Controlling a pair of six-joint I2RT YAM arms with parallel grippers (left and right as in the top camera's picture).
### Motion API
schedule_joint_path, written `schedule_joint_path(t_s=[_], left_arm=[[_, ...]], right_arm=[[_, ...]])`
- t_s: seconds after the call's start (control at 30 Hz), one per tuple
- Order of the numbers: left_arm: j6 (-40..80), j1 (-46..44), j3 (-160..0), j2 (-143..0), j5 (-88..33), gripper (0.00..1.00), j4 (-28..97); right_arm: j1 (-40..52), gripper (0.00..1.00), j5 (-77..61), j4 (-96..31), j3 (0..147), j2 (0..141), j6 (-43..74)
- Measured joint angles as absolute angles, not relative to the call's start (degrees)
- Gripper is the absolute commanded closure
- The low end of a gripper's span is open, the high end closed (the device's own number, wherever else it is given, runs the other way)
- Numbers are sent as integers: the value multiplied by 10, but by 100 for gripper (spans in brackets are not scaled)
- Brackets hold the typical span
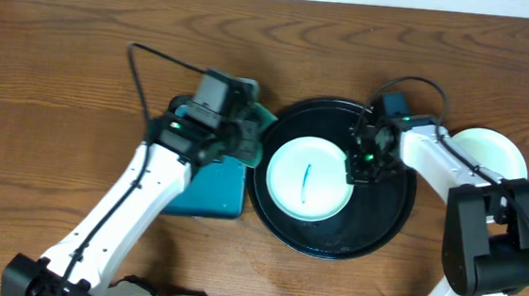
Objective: Clean dirty plates on tray and stack at the side
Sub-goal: 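Move the sponge with left gripper over the pale green plate, then scrub the pale green plate with the sponge in left gripper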
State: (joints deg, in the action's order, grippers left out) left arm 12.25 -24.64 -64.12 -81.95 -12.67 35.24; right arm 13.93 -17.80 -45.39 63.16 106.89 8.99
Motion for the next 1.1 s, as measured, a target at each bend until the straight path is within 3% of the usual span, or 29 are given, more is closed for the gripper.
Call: schedule_joint_path(t_s=[0.37,0.77,1.1], left_arm=[[167,-372,-641,-950,-152,92,293],[247,-418,-641,-1049,-150,92,278],[308,-411,-654,-1050,-4,92,347]], right_arm=[[162,99,-185,-453,630,1070,90],[162,99,-187,-454,630,1070,91],[166,99,-200,-454,629,1072,92]])
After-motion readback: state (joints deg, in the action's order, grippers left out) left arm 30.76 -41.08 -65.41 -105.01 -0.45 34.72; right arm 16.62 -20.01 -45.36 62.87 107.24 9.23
